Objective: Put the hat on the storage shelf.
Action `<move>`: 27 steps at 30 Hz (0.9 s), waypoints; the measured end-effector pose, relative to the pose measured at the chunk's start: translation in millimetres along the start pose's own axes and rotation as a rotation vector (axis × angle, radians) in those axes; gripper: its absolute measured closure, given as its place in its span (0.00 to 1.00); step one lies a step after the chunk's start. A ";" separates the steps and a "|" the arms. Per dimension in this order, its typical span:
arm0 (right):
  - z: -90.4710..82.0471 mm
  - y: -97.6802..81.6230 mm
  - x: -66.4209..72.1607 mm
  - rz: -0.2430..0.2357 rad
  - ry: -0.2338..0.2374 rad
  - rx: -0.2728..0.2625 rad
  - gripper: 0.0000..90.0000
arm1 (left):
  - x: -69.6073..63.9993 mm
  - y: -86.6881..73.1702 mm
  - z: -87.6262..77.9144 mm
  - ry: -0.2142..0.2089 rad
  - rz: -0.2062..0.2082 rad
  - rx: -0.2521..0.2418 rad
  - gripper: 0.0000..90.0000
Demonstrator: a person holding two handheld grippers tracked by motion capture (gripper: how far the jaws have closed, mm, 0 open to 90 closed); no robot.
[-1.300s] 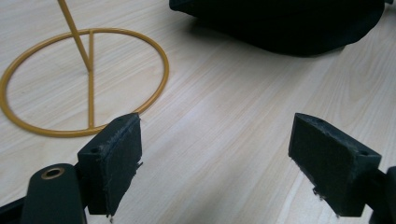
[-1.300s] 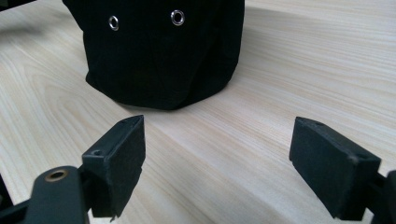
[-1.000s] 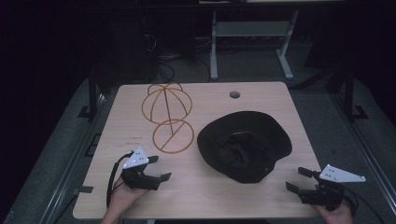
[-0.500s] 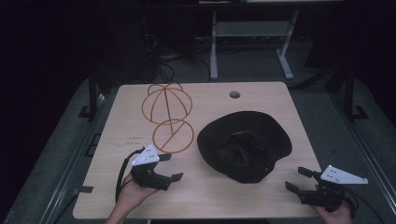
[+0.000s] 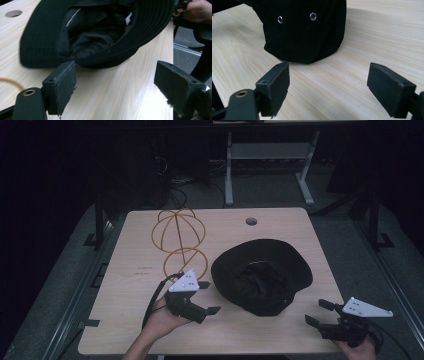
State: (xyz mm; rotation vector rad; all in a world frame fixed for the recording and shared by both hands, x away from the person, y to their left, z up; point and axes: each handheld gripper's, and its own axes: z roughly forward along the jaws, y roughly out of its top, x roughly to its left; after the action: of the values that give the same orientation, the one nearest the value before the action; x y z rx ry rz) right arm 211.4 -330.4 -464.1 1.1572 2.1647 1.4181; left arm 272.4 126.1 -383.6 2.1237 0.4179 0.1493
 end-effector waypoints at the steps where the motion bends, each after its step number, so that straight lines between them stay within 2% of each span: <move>1: 0.0 0.0 0.0 0.000 0.000 0.000 0.20 | 0.0 0.0 0.0 0.000 0.000 0.000 0.20; 10: 5.3 2.1 5.3 -0.018 0.019 0.016 0.20 | -7.7 18.4 20.2 -0.027 0.060 0.040 0.23; 12: 6.3 2.5 6.1 -0.024 0.021 0.019 0.20 | -6.9 21.9 30.3 -0.061 0.059 0.069 0.25; 18: 5.8 2.3 6.7 -0.025 0.020 0.020 0.20 | -10.0 24.7 48.5 -0.057 0.079 0.107 0.27; 19: 6.0 2.2 6.7 -0.027 0.021 0.022 0.20 | -11.6 26.0 54.6 -0.043 0.097 0.127 0.30; 21: 6.1 2.2 7.0 -0.029 0.022 0.022 0.20 | -12.4 26.3 57.2 -0.039 0.104 0.131 0.32; 22: 6.4 2.3 8.3 -0.031 0.024 0.020 0.20 | -13.1 26.4 59.9 -0.026 0.118 0.136 0.42; 24: 6.1 2.6 9.5 -0.036 0.024 0.020 0.19 | -12.3 26.0 62.6 -0.012 0.125 0.144 0.47; 25: 6.1 2.6 9.5 -0.036 0.024 0.020 0.19 | -11.7 25.4 63.3 -0.008 0.120 0.135 0.47; 27: 6.4 3.5 11.1 -0.042 0.022 0.010 0.19 | -9.8 24.4 62.3 -0.005 0.108 0.106 0.58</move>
State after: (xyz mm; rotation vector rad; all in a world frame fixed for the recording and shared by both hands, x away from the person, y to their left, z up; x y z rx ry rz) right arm 210.1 -317.3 -462.2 1.0984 2.1999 1.4110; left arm 285.6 61.2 -397.5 2.2514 0.3136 0.1876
